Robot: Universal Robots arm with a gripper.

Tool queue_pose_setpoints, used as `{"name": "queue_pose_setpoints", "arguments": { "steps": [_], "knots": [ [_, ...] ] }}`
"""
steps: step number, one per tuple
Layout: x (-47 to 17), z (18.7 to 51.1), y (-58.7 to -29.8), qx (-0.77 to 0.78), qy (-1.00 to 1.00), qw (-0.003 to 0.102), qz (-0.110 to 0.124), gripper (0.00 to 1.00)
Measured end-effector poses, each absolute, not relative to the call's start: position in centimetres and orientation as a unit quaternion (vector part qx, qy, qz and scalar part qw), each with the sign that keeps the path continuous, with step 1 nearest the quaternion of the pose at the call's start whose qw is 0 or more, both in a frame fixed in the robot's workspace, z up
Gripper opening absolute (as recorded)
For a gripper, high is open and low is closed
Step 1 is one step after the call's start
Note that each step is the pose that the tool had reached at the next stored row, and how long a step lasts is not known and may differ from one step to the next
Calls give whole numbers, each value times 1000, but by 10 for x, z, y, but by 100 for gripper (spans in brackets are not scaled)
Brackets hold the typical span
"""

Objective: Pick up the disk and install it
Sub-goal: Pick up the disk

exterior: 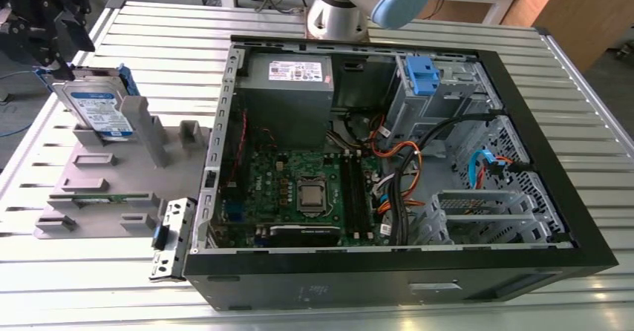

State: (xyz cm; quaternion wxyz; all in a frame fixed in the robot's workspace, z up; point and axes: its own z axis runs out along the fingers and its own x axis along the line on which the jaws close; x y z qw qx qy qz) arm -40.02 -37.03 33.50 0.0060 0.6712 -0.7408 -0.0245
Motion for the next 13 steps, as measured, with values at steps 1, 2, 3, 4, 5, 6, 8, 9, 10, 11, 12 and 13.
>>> {"name": "queue_pose_setpoints", "arguments": {
  "steps": [1, 2, 3, 4, 5, 6, 8, 9, 10, 11, 12, 13],
  "knots": [
    [-400, 335, -370, 671, -741, 6, -24, 58],
    [-400, 335, -370, 671, -741, 6, -24, 64],
    [-400, 335, -370, 671, -741, 6, -24, 64],
    [-400, 334, -370, 672, -740, 6, -24, 64],
    [-400, 334, -370, 674, -738, 6, -24, 64],
    [-400, 334, -370, 677, -735, 6, -24, 64],
    [-400, 332, -370, 684, -729, 6, -24, 64],
    [-400, 330, -370, 686, -727, 6, -24, 64],
    [-401, 329, -370, 689, -725, 6, -24, 64],
    [-401, 327, -370, 691, -723, 6, -24, 64],
    [-401, 326, -370, 693, -721, 6, -23, 64],
    [-401, 324, -370, 694, -719, 6, -23, 64]
  ]
}}
